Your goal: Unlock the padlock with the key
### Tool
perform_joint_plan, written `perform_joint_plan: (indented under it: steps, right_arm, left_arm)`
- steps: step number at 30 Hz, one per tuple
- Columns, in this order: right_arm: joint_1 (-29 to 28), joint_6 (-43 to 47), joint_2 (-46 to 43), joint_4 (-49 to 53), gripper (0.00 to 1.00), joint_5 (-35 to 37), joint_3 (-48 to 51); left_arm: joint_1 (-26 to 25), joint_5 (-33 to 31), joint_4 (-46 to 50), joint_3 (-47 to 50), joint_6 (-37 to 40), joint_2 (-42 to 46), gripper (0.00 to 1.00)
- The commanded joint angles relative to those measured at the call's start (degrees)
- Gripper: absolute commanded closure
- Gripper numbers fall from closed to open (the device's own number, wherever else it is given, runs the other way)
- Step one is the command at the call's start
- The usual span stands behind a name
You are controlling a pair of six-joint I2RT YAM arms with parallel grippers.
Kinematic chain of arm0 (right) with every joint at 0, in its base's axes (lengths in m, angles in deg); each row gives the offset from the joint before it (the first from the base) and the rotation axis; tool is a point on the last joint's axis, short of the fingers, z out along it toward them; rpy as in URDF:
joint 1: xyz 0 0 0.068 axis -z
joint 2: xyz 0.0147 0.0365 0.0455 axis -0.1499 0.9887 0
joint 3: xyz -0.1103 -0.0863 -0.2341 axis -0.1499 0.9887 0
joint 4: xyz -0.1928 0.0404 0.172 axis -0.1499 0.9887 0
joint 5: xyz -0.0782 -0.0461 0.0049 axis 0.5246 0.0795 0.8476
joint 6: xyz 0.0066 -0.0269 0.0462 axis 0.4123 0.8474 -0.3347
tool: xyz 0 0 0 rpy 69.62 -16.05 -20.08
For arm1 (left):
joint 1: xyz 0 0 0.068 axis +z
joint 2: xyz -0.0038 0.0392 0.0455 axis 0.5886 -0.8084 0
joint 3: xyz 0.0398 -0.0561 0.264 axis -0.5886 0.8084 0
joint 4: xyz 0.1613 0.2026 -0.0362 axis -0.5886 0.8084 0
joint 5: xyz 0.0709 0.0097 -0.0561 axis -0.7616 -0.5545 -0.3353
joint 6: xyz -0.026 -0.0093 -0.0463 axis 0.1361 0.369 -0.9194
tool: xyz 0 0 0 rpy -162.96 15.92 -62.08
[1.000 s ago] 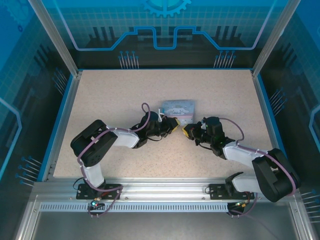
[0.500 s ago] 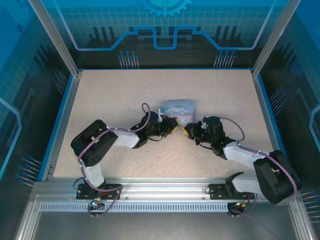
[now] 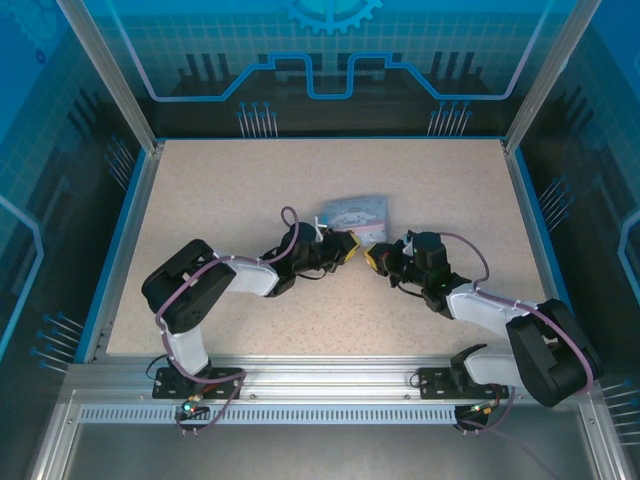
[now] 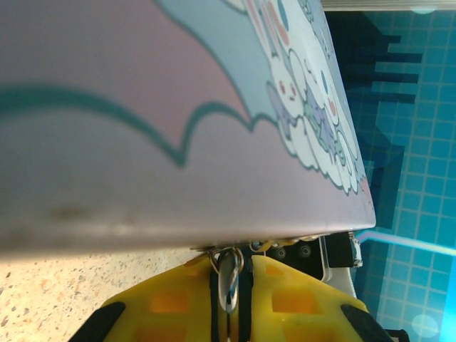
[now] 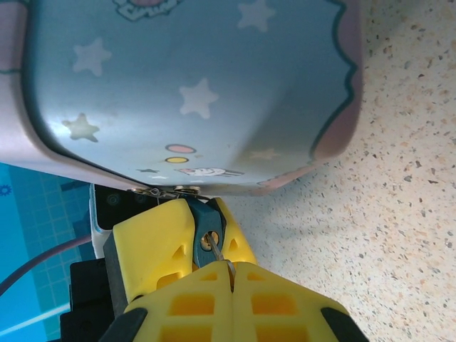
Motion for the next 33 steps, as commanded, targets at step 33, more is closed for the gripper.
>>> perform_joint_plan:
  steps: [33]
  right_arm:
    - [2.2,3.0,10.2,-15.3,1.0,-3.7,0.3]
  left_arm:
    - [-1.0,0.9,-9.1,0.2,-5.8,2.6,1.0]
